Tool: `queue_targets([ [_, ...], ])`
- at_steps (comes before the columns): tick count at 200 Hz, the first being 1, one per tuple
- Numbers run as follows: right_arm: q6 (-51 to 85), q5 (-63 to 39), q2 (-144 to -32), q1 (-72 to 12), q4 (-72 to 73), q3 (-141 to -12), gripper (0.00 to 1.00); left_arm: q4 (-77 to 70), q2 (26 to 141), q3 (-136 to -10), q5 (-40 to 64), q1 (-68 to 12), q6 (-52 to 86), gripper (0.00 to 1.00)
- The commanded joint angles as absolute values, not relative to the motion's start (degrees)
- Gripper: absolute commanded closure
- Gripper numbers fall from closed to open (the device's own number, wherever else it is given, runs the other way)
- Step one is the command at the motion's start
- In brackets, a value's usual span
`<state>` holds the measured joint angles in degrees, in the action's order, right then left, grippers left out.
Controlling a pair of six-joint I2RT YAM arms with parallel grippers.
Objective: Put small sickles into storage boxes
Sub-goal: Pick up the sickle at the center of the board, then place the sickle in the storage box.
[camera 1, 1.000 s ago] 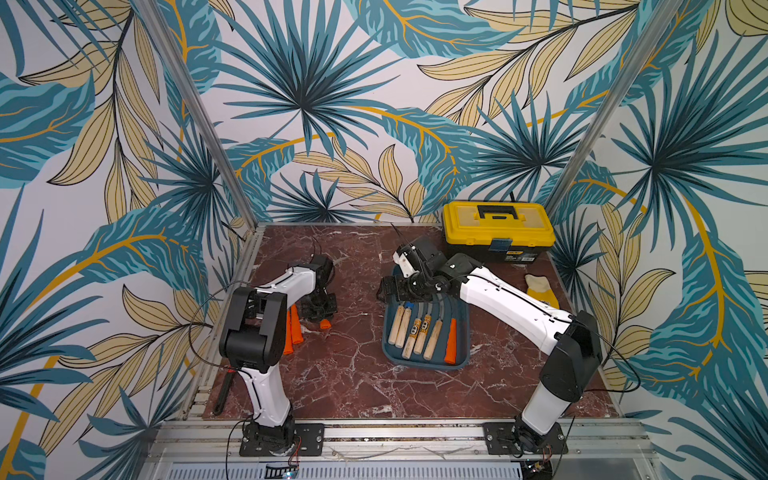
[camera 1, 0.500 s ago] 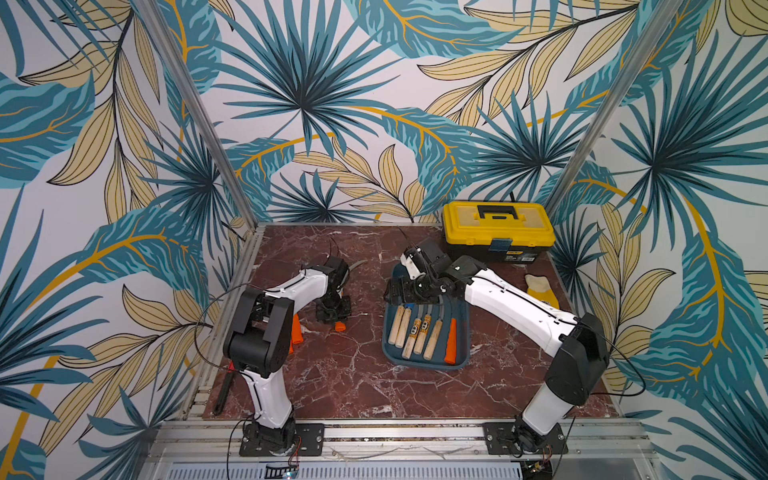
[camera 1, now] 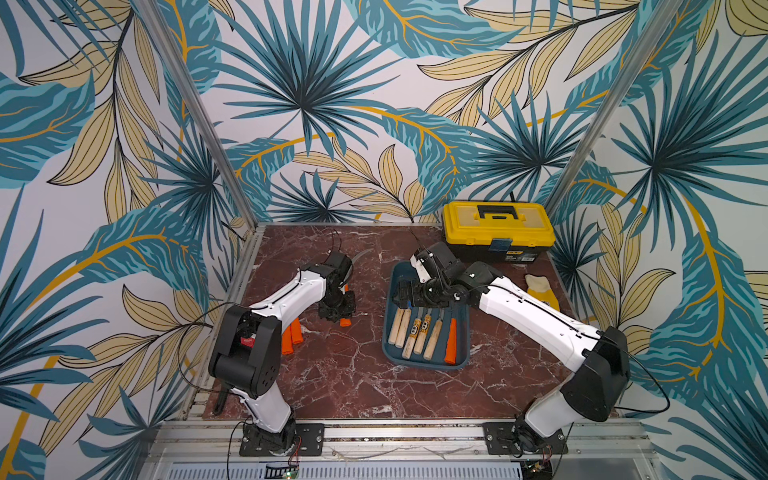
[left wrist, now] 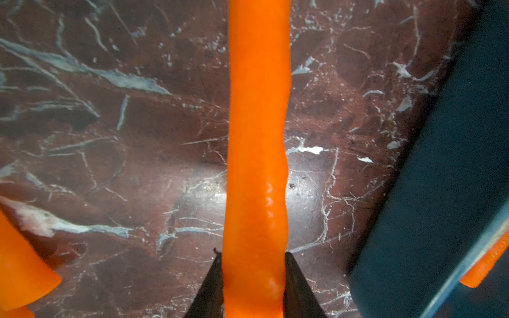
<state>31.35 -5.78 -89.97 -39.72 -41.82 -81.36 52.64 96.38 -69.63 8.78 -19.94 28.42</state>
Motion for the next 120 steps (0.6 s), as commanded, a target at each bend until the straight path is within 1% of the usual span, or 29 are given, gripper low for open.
queue_targets([
  [1,32.43,-4.15,-87.15,-39.6,-41.57,-78.99,0.01,54.42,93.65,-70.76,8.39,-21.78,29.82,0.81],
  [120,36.12,0.98,-73.75,-39.55,-43.27,-68.3,0.0,58.42,88.65,-73.7,6.68,-34.39,35.31,0.8],
])
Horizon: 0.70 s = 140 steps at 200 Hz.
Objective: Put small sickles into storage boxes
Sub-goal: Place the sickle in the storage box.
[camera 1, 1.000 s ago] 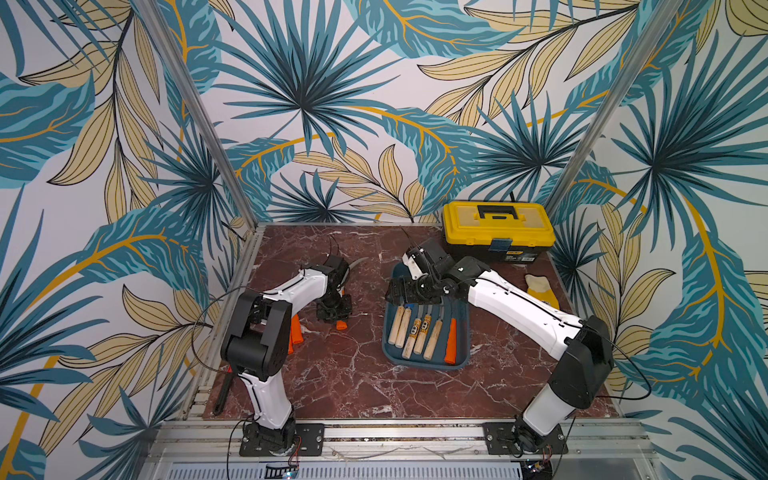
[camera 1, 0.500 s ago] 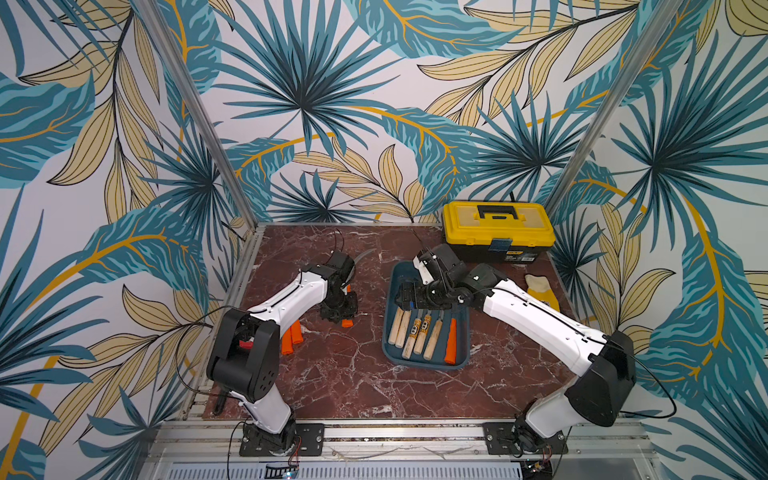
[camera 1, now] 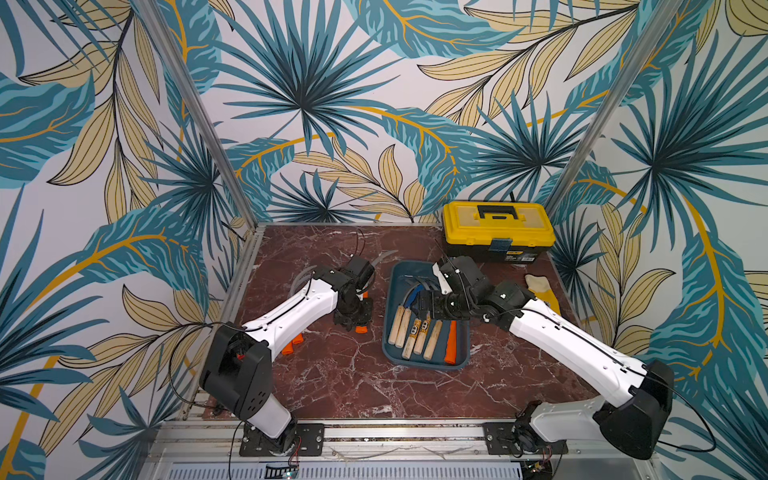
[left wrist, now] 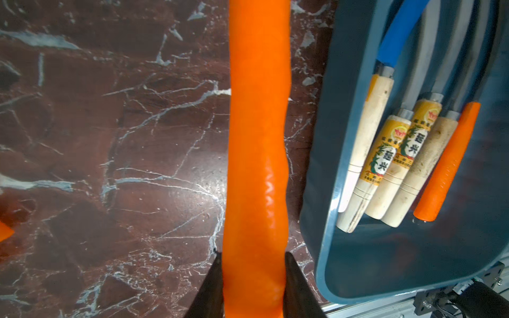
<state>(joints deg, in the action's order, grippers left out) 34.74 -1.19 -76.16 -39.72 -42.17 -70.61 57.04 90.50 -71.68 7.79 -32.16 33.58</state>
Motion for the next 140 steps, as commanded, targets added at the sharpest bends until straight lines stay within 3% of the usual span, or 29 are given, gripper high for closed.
queue_targets([
  [1,36.17,0.97,-73.57,-39.59,-43.3,-68.25,0.01,58.48,88.67,-73.72,6.68,-34.51,35.37,0.8],
  [140,38.68,5.46,-62.0,-39.58,-48.42,-61.88,0.01,58.8,97.88,-81.22,7.16,-47.97,39.62,0.79],
])
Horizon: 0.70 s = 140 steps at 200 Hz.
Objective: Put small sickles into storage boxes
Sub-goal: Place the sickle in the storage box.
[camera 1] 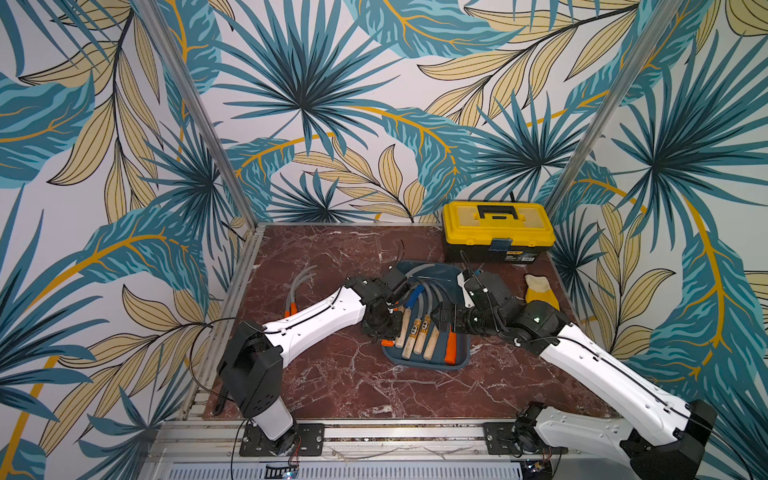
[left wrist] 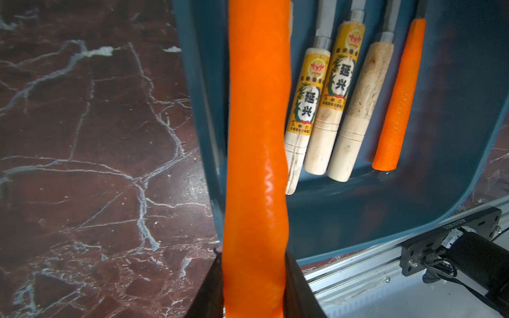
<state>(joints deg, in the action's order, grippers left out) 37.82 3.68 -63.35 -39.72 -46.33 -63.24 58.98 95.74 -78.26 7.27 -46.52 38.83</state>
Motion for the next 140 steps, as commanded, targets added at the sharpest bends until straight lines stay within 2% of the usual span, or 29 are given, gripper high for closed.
queue_targets([
  [1,38.7,5.52,-61.84,-39.58,-48.54,-61.83,0.01,58.8,97.98,-81.35,7.18,-48.11,39.63,0.79],
  [140,38.8,9.19,-56.93,-39.57,-52.01,-59.41,0.01,58.67,114.56,-95.03,11.65,-50.49,37.8,0.78],
])
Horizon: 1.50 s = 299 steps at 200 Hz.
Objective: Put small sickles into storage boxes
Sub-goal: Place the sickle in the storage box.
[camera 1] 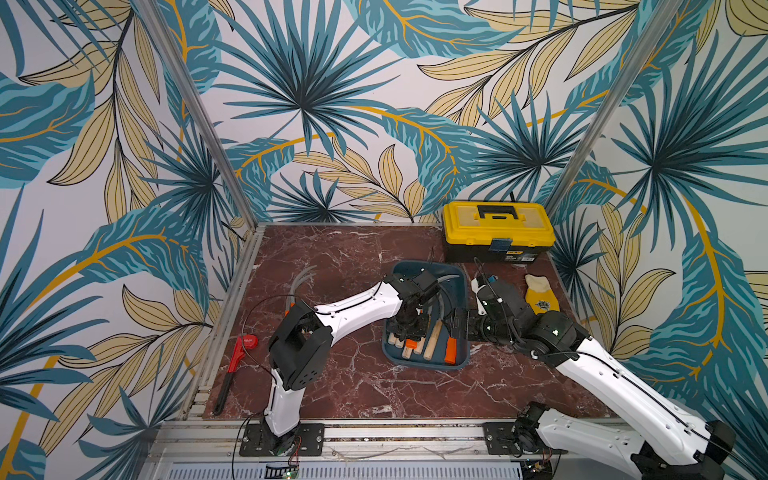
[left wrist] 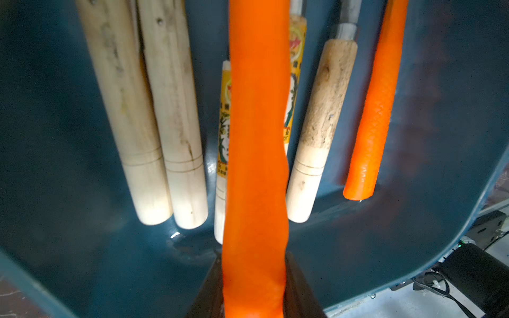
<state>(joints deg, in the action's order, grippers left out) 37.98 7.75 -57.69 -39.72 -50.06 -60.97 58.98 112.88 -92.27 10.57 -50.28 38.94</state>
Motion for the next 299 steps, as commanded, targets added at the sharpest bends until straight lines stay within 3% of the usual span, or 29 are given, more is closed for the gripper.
queue_targets([
  [1,38.82,9.21,-56.94,-39.56,-51.98,-59.37,0.0,58.69,114.67,-95.15,11.58,-50.51,37.71,0.78],
  [58,38.33,9.73,-58.09,-39.47,-51.68,-59.63,0.01,58.67,117.95,-95.7,9.95,-50.19,34.94,0.71],
  [120,37.04,9.41,-61.41,-39.5,-50.63,-61.36,0.0,58.71,117.63,-94.27,9.13,-49.81,33.45,0.55],
  [195,37.33,9.73,-60.98,-39.51,-49.72,-62.23,0.0,58.81,113.67,-94.82,9.75,-49.28,33.4,0.22],
  [216,37.2,9.78,-60.55,-39.49,-49.44,-62.88,0.0,58.96,111.78,-94.97,9.7,-48.91,33.57,0.0],
  [299,36.97,3.97,-62.56,-39.61,-44.03,-65.65,0.0,61.43,104.4,-92.81,6.82,-45.17,33.03,0.01],
])
